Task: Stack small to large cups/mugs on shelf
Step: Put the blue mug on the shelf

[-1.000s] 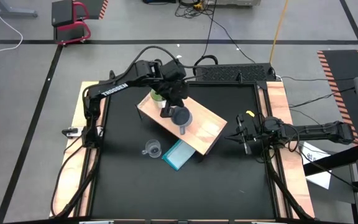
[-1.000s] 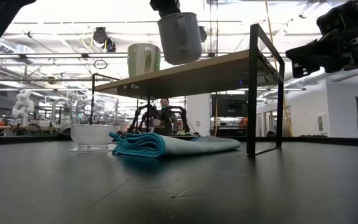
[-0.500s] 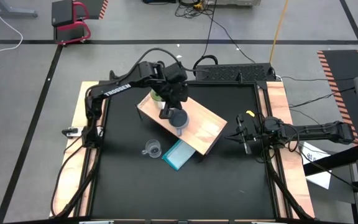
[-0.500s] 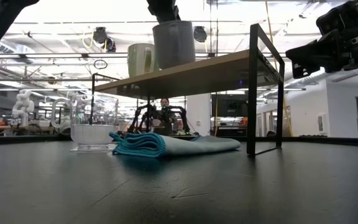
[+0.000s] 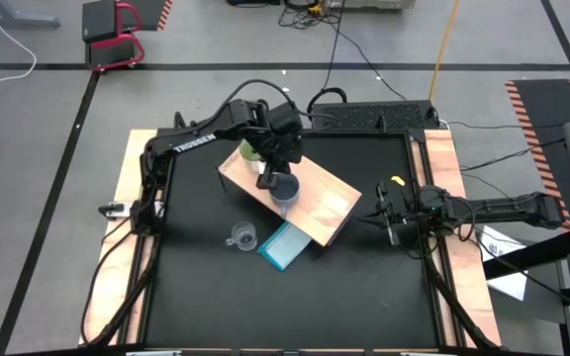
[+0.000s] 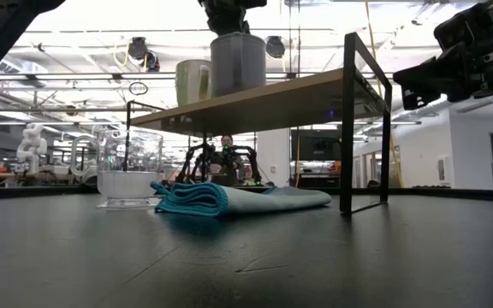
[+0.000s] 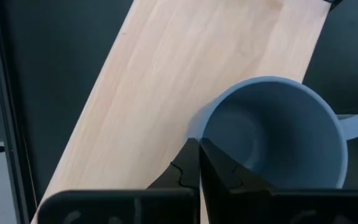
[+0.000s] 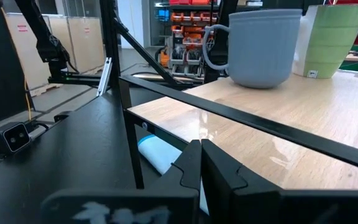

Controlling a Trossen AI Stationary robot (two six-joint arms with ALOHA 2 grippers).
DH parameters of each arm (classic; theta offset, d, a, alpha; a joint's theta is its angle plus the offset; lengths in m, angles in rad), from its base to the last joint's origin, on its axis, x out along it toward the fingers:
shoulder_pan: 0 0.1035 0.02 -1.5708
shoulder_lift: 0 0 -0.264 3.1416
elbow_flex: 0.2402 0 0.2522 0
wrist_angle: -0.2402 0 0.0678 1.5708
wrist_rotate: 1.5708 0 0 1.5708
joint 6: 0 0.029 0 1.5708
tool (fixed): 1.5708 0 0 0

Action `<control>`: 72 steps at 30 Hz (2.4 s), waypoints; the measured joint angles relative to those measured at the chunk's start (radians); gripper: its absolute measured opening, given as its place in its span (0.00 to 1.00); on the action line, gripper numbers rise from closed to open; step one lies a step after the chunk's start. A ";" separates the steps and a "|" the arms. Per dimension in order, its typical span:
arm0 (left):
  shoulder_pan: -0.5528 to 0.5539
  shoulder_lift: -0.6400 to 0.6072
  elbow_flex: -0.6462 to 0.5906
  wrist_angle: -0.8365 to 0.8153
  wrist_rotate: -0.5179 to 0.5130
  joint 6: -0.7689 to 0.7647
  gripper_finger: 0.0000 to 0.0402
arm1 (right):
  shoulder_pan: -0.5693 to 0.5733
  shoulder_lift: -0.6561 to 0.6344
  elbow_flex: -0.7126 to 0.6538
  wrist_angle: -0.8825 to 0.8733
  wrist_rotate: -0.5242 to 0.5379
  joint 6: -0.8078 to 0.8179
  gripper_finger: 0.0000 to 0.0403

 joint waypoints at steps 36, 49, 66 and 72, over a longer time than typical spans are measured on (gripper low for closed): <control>0.017 0.034 0.001 0.065 -0.018 0.023 0.00 | 0.000 0.005 0.000 0.000 0.000 0.013 0.00; 0.020 0.042 0.000 0.056 -0.013 0.022 0.01 | 0.000 0.014 0.000 -0.015 0.000 0.019 0.00; -0.027 0.042 0.000 0.055 -0.058 0.013 0.03 | 0.000 0.014 0.000 -0.015 0.000 0.016 0.00; -0.057 0.042 0.000 0.064 -0.135 0.014 0.02 | 0.000 0.014 0.000 -0.015 0.000 0.019 0.00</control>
